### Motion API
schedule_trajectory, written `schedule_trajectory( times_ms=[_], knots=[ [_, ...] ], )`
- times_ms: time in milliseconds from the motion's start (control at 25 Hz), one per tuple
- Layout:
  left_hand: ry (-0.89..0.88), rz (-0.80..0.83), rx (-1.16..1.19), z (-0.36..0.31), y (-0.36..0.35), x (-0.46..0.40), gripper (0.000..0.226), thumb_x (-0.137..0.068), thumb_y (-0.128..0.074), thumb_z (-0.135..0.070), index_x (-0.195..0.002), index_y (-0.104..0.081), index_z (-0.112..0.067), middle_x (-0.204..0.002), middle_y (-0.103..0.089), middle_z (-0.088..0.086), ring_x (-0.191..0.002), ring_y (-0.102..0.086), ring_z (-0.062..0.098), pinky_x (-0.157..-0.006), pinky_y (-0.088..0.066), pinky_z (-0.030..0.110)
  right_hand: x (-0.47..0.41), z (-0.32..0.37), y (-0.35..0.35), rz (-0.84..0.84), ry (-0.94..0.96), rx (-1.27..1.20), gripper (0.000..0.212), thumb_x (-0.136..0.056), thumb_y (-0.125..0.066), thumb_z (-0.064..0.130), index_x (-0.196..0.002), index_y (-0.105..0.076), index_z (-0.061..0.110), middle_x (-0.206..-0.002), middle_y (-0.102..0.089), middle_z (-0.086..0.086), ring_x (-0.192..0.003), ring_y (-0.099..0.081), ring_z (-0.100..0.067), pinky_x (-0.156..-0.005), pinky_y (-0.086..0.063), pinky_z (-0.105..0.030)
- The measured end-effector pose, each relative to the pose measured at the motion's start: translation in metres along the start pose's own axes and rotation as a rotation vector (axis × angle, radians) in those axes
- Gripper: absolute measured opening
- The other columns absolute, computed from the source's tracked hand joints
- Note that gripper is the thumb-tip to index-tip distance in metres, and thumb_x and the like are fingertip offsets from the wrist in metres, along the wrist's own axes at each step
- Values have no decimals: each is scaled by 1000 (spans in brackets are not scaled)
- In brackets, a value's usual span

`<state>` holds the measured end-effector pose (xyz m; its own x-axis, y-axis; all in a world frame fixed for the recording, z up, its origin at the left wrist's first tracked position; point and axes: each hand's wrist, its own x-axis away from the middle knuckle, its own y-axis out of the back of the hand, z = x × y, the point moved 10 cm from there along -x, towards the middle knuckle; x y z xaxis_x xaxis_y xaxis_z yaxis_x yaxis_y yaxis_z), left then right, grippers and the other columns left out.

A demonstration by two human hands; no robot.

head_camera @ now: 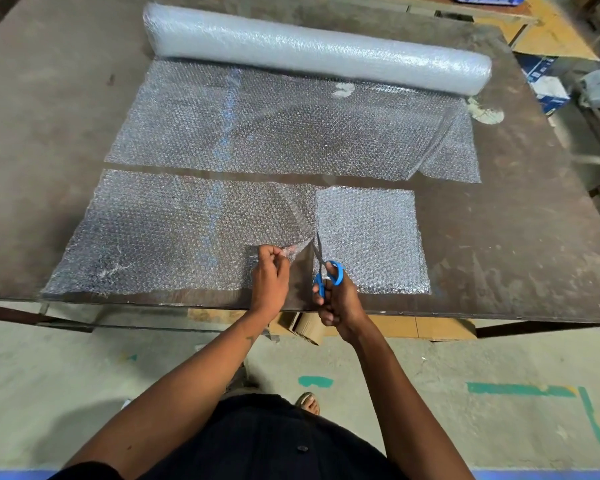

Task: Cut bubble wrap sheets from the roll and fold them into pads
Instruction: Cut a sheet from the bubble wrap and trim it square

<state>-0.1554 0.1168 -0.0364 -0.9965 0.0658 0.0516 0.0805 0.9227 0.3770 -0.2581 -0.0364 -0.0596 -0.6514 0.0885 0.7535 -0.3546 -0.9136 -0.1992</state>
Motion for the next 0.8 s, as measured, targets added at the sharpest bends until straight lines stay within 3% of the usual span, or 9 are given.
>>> schedule_trajectory(
  times_ms=[80,200,560,800],
  knots=[
    [-11,-2,-13,-4,1,1,8,-106,-52,-14,-107,-44,-11,-78,-58,-4,-59,-55,4,-51,-37,20,-5,0,-6,2,13,-1,61,-101,-45,68,-82,-62,13,-63,-46,-1,-37,-26,-10,-35,-16,-20],
    [-55,26,-34,-11,0,4,10,-107,-52,-10,-107,-42,-13,-80,-57,-5,-60,-56,1,-51,-40,14,-10,4,-15,-6,49,-12,61,-102,-45,69,-85,-64,14,-65,-50,0,-36,-29,-10,-35,-18,-19],
    [-178,50,-79,-16,-3,4,12,-104,-54,-14,-107,-42,-16,-93,-60,4,-76,-58,18,-61,-39,12,-19,10,-17,13,77,-54,57,-104,-43,67,-90,-64,15,-68,-50,2,-38,-28,-9,-41,-11,-20],
    [-219,120,-110,-18,-6,5,14,-106,-51,-20,-107,-38,-25,-97,-56,-1,-83,-57,12,-66,-40,15,-33,14,-13,15,86,20,60,-97,-56,72,-101,-64,13,-71,-50,1,-44,-25,-11,-43,-15,-17]
  ],
)
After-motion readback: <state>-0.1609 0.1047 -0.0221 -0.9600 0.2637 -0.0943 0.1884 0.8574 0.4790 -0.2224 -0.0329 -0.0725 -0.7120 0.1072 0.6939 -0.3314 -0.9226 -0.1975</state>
